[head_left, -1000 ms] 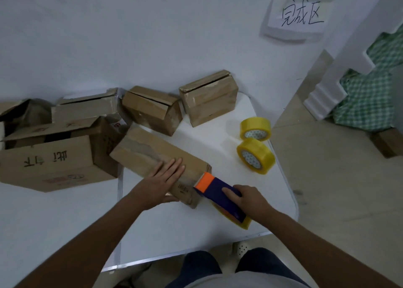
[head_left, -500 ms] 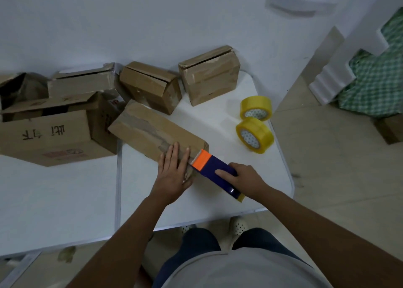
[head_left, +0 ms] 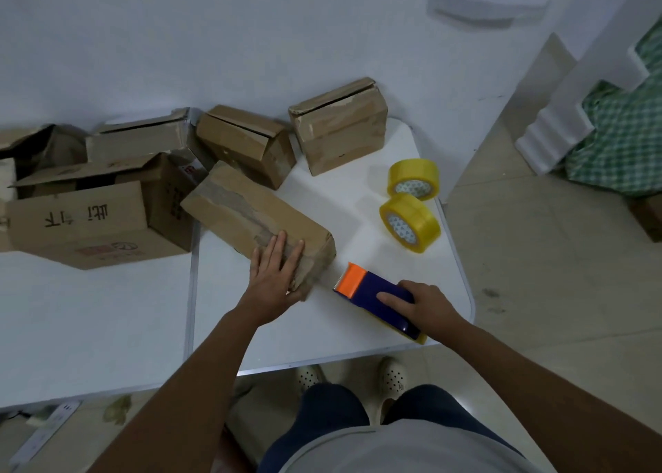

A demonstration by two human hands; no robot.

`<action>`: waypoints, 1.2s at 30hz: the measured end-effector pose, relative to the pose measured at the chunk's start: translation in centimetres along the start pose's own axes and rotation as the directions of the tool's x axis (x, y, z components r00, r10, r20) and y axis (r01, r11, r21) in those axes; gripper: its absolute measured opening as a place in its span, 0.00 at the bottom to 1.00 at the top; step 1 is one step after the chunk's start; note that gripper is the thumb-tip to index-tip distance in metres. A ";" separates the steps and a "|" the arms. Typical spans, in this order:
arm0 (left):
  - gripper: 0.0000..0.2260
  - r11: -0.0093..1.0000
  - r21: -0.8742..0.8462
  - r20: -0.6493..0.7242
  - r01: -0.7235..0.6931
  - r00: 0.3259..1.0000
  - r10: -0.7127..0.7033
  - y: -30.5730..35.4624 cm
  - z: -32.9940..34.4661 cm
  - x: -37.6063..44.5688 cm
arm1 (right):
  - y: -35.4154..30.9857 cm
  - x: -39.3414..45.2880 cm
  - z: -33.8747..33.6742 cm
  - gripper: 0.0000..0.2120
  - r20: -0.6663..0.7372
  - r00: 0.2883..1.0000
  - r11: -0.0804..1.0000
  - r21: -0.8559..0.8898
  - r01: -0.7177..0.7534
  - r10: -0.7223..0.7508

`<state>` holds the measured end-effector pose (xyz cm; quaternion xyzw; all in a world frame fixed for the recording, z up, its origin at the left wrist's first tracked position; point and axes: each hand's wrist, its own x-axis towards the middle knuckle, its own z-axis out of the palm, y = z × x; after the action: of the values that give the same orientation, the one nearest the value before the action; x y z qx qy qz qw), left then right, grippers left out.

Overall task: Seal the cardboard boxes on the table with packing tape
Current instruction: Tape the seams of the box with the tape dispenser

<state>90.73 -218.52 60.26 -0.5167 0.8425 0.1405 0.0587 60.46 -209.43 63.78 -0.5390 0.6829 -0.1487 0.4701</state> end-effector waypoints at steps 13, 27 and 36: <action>0.33 0.916 -0.229 -0.111 0.329 0.926 -0.360 5.6 -1.8 1.1 | -0.5 -1.1 1.0 0.22 0.017 1.000 0.998 0.061 -0.022 0.021; 0.35 0.983 0.053 -0.178 0.174 0.971 -0.162 3.8 0.6 2.5 | -5.6 2.3 5.1 0.20 -0.222 0.966 0.971 -0.169 -0.172 0.132; 0.34 0.984 0.048 -0.206 0.169 0.966 -0.156 4.0 0.7 2.6 | -7.7 2.6 5.0 0.20 -0.255 0.946 0.933 -0.246 -0.264 0.201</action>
<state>85.95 -218.86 59.70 -0.5934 0.8031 0.0545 0.0011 69.12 -213.04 65.44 -0.4939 0.8051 -0.0548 0.3239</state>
